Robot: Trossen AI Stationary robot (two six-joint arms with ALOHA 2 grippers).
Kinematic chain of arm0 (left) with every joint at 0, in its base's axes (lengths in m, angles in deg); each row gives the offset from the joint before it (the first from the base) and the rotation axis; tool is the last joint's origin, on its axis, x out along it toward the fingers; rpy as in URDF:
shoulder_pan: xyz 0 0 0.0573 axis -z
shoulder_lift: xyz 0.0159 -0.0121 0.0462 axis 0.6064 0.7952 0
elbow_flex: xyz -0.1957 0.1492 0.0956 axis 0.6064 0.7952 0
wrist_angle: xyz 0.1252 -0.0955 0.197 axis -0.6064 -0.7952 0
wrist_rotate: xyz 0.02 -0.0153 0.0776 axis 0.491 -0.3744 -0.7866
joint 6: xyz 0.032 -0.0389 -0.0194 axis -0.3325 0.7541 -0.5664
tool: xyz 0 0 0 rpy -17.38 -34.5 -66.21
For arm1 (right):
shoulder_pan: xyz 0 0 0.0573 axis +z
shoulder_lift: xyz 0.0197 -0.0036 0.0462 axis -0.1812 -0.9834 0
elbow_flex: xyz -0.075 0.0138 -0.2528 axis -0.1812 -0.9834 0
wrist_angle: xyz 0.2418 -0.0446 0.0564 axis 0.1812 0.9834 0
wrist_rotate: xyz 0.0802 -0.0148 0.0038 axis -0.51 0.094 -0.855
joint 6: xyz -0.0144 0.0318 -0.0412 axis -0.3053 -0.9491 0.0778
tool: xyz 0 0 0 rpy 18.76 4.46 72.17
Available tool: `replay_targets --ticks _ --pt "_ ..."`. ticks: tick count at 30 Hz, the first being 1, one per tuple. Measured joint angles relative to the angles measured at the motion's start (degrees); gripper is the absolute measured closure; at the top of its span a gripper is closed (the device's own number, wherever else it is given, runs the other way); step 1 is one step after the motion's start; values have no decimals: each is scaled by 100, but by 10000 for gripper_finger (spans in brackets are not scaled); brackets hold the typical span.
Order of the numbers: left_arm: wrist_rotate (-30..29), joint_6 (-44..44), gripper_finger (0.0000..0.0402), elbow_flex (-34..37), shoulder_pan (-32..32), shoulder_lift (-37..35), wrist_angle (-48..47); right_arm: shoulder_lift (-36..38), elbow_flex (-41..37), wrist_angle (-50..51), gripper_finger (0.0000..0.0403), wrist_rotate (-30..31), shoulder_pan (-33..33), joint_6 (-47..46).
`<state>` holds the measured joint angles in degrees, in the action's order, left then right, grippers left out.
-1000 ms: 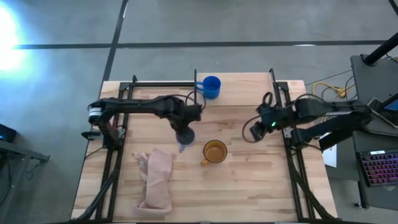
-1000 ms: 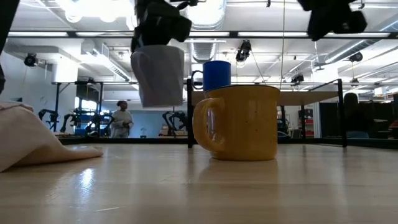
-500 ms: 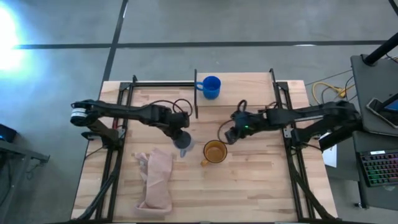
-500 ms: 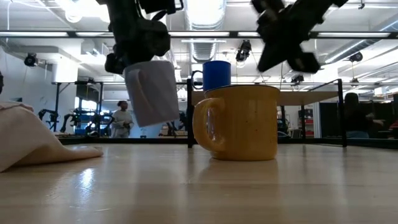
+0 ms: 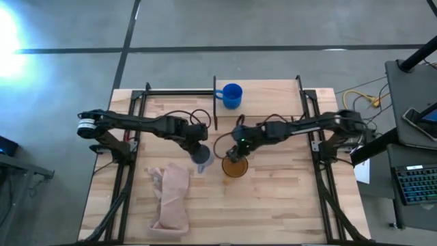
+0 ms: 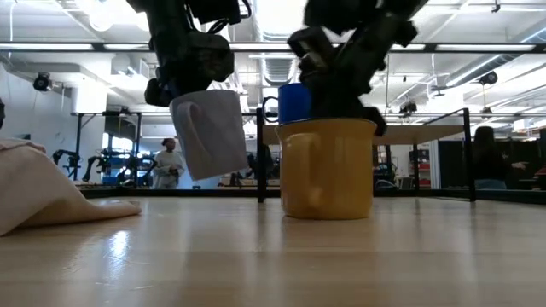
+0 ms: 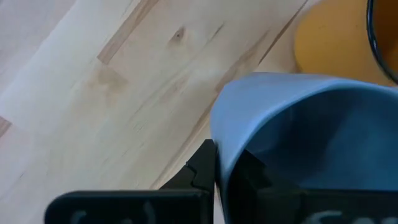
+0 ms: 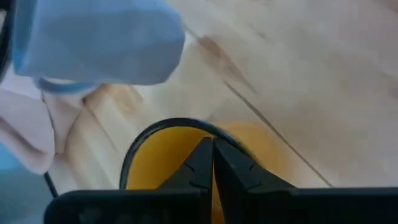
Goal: Stack small to large cups/mugs on shelf
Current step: Put the light blue mug on the shelf
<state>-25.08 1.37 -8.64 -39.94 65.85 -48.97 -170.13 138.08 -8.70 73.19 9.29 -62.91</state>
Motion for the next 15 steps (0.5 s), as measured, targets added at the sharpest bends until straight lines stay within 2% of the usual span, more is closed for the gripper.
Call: replay_targets --ticks 7,12,15 --pt "9 -85 399 16 0 0 -11 -428 572 50 395 -104 0 181" --pt "14 -174 399 23 -2 1 10 -199 752 84 394 -73 0 301" --pt "17 -200 399 25 -3 2 27 -23 890 155 394 209 -4 426"
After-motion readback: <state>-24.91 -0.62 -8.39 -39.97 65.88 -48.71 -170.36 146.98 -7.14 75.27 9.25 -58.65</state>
